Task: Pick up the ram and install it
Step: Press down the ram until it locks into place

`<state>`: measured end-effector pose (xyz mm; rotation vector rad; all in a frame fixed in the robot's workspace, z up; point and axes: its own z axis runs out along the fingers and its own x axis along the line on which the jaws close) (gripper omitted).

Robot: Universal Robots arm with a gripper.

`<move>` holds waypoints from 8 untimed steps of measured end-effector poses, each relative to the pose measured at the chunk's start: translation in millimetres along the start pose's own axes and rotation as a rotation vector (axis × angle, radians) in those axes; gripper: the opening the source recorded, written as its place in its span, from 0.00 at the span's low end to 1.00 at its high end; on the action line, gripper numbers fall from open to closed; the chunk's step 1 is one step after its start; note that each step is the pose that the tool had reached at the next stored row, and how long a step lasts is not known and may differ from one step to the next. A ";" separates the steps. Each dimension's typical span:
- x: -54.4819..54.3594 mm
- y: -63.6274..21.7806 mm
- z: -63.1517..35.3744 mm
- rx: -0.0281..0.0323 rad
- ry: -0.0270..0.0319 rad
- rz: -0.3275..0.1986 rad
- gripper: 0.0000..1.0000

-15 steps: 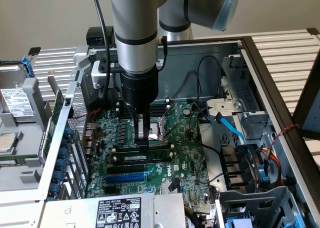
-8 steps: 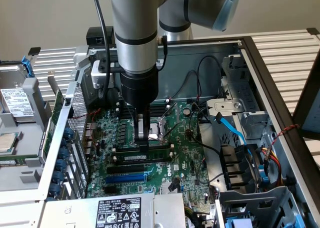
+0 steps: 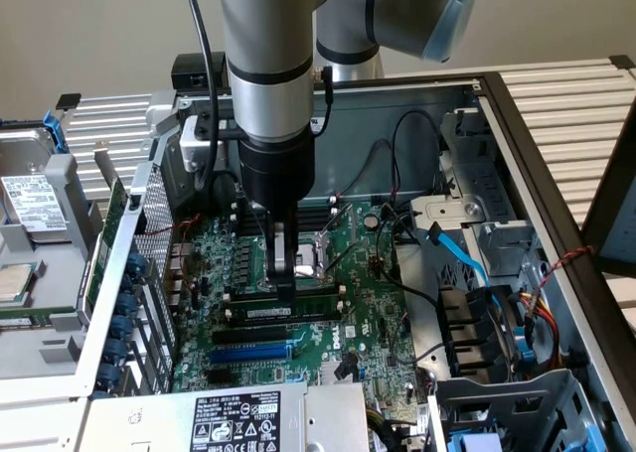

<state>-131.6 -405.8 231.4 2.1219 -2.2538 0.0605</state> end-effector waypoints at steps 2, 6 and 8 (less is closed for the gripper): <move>0.0 0.0 -0.5 0.0001 0.0006 0.000 0.10; 0.1 0.0 -1.5 0.0001 0.0015 0.000 0.10; 0.2 0.0 -1.9 0.0001 0.0022 0.000 0.10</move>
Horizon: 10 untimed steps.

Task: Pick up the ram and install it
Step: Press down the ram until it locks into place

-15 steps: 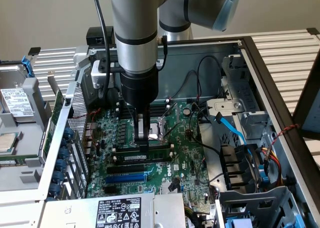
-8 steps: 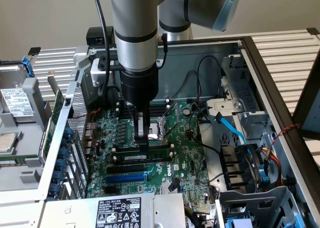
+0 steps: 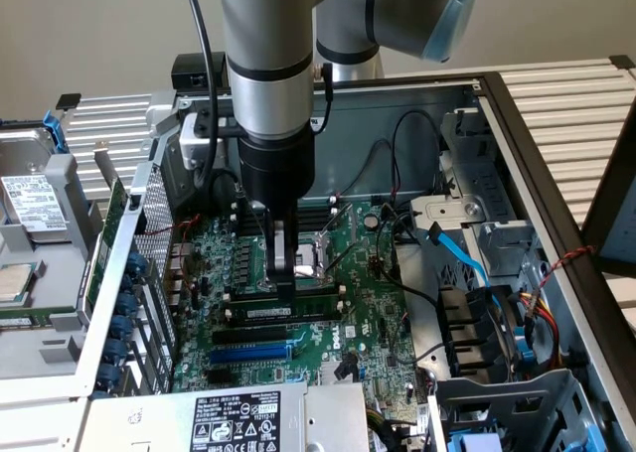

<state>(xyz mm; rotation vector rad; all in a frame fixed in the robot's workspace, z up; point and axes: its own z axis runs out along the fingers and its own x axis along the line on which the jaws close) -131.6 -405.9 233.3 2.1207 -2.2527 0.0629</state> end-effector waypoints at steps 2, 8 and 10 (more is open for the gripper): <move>0.0 0.0 -0.4 0.0001 0.0004 0.000 0.10; 0.0 0.0 -0.6 0.0001 0.0008 0.000 0.10; 0.0 0.0 -0.6 0.0001 0.0008 0.000 0.10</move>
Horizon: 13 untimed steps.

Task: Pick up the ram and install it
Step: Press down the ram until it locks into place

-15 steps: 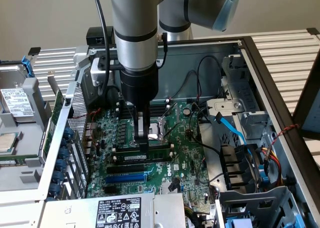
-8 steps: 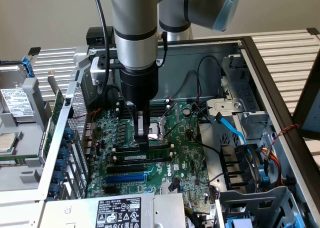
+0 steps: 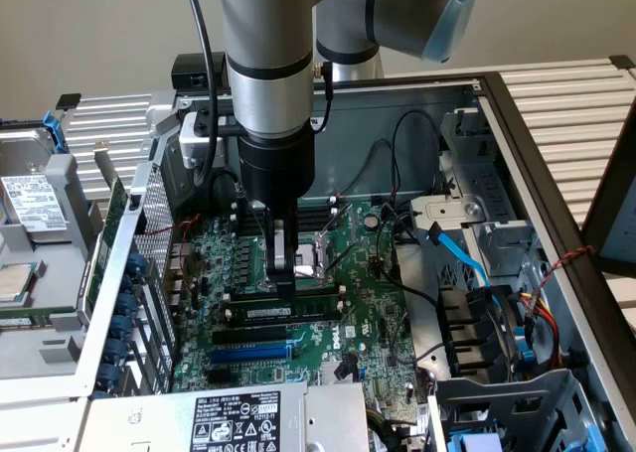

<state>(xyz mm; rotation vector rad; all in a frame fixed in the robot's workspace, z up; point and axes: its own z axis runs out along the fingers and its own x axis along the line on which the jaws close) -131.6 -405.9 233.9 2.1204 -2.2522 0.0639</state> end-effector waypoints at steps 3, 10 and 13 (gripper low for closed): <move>0.0 0.0 0.0 0.0000 0.0000 0.000 0.10; 0.0 0.0 -0.1 -0.0025 0.0001 0.038 0.10; 0.0 0.0 0.0 -0.0040 0.0003 0.063 0.10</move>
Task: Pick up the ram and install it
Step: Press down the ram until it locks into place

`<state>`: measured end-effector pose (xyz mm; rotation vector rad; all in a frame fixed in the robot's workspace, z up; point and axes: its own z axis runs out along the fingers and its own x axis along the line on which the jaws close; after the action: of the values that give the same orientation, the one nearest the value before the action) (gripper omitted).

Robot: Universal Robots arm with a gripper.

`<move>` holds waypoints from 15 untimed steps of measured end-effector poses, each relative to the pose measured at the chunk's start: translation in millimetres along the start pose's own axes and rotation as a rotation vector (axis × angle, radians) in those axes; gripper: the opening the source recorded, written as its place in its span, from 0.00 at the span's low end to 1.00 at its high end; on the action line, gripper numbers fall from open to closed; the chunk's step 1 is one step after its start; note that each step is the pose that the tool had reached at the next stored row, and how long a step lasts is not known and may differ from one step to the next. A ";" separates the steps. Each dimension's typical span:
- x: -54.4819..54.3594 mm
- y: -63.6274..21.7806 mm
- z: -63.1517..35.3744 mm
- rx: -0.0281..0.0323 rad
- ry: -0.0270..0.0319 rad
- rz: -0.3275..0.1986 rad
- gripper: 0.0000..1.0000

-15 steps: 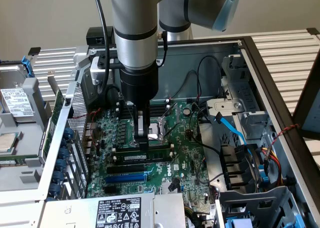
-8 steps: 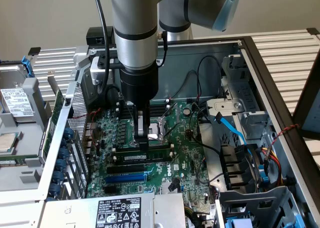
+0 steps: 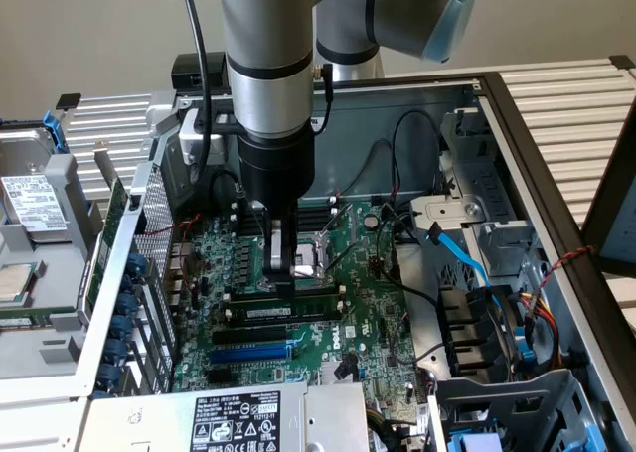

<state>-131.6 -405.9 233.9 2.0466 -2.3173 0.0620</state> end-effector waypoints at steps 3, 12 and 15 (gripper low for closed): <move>0.0 0.0 0.0 -0.0016 0.0004 0.026 0.10; 0.3 -0.2 -3.7 -0.0020 0.0206 0.078 0.10; 0.3 -0.3 -4.0 -0.0022 0.0246 0.091 0.10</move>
<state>-131.3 -406.0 237.9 1.9272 -2.3936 0.0876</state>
